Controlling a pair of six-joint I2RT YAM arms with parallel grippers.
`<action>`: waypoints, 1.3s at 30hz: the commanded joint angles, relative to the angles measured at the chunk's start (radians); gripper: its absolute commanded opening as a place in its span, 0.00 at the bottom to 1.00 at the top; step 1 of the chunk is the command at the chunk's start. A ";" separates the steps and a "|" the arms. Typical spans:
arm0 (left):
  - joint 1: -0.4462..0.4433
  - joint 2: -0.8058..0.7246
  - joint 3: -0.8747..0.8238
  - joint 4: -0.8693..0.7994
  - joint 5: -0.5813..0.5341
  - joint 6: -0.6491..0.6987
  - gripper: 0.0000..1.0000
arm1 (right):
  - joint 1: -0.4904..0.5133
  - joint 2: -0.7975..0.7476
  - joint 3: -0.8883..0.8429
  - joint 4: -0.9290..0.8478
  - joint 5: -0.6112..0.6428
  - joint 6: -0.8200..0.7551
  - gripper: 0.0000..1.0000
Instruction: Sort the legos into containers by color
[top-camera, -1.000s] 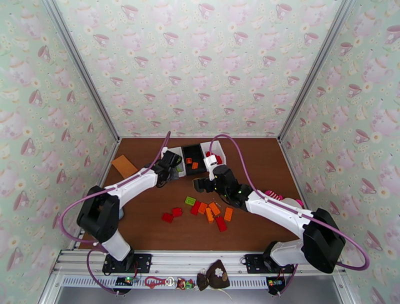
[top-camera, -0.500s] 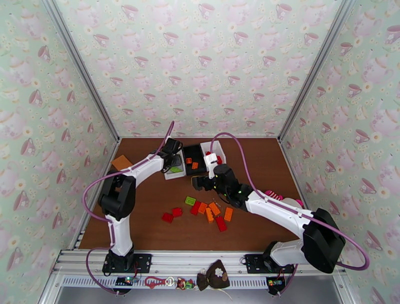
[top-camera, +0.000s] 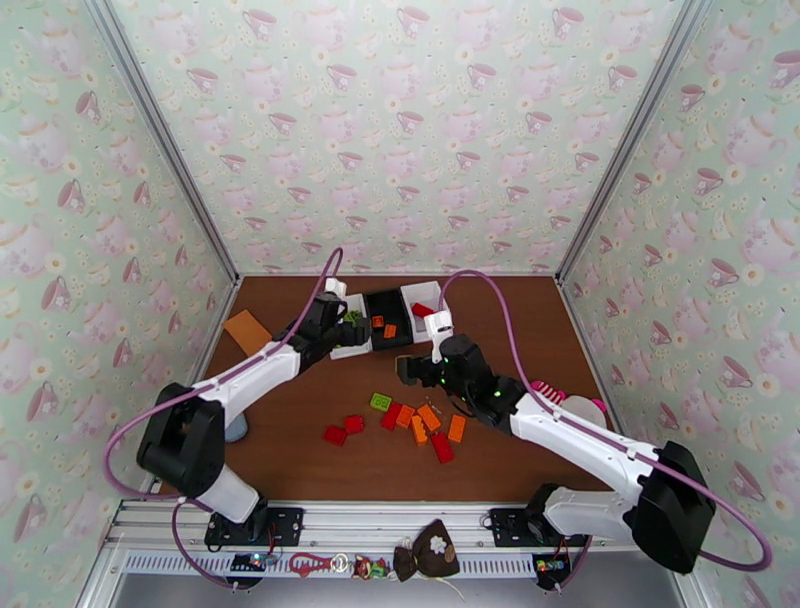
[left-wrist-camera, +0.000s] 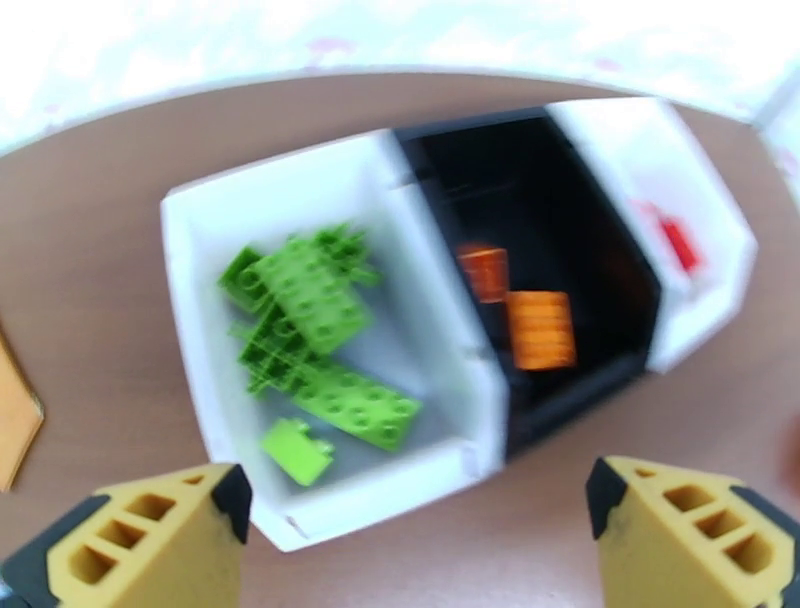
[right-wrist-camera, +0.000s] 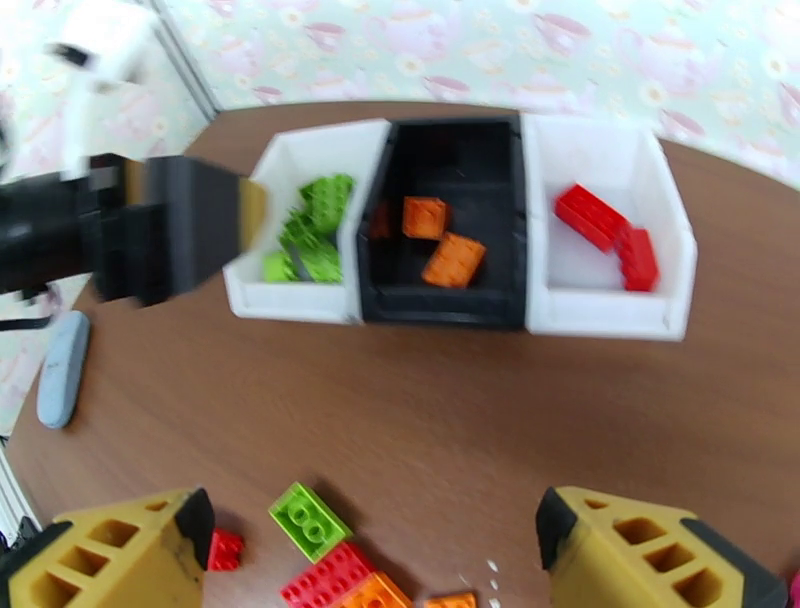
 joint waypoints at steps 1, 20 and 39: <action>-0.038 -0.083 -0.095 0.119 0.120 0.148 0.96 | 0.008 -0.058 -0.028 -0.181 0.087 0.053 0.91; -0.176 -0.572 -0.276 -0.288 0.509 0.505 0.97 | 0.132 0.021 0.006 -0.526 0.066 0.344 0.87; -0.182 -0.713 -0.362 -0.357 0.565 0.449 0.98 | 0.249 0.380 0.132 -0.463 0.050 0.434 0.65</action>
